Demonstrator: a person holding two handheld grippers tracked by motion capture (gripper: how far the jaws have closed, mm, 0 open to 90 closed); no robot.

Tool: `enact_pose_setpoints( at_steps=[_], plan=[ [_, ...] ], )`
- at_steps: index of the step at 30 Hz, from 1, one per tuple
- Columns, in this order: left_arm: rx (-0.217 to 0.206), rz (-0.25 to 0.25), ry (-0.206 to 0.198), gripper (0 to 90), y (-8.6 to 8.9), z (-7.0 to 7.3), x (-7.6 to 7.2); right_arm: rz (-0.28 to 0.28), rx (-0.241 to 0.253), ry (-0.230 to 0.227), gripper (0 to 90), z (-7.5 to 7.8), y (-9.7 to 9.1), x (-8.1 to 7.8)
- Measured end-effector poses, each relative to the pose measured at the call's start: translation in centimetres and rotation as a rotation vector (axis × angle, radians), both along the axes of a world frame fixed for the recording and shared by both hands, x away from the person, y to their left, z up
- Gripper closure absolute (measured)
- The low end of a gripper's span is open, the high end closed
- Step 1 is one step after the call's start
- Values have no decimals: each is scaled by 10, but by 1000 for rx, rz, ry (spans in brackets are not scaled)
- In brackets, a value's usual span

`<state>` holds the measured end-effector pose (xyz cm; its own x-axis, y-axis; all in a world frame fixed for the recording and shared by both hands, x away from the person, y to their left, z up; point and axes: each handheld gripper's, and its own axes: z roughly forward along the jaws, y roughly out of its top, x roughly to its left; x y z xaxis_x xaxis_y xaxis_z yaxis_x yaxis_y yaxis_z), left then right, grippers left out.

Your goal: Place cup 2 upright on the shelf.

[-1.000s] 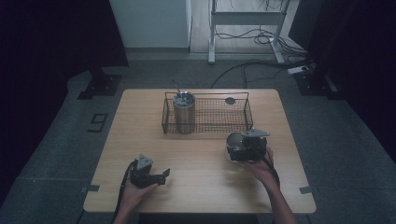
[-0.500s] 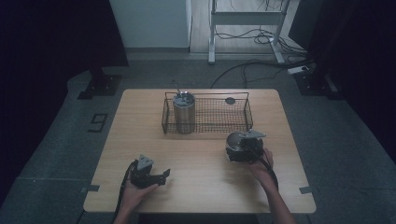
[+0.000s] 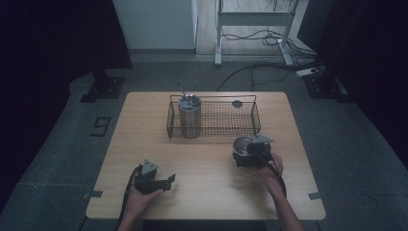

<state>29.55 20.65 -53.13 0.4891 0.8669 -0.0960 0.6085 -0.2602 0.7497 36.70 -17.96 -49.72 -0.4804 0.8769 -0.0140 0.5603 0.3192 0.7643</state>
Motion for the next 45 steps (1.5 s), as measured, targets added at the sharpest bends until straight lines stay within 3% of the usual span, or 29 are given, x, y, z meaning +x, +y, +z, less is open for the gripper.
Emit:
enact_pose_setpoints(
  at_steps=[9,15,20,29,45],
  plan=[
    [-5,-11,-1,129,-1,0,-1,-13,27,-34,74,10,-6,-5],
    [-24,-7,-2,129,1,1,-2,5,85,-39,74,19,-9,-10],
    [-51,5,-1,132,3,4,-3,18,82,-54,74,26,-4,-11],
    [-59,-26,-2,134,-3,5,-5,42,110,-67,74,44,-2,-7],
    [-67,-42,-8,138,-4,7,-5,6,108,-62,74,71,-4,8]
  ],
)
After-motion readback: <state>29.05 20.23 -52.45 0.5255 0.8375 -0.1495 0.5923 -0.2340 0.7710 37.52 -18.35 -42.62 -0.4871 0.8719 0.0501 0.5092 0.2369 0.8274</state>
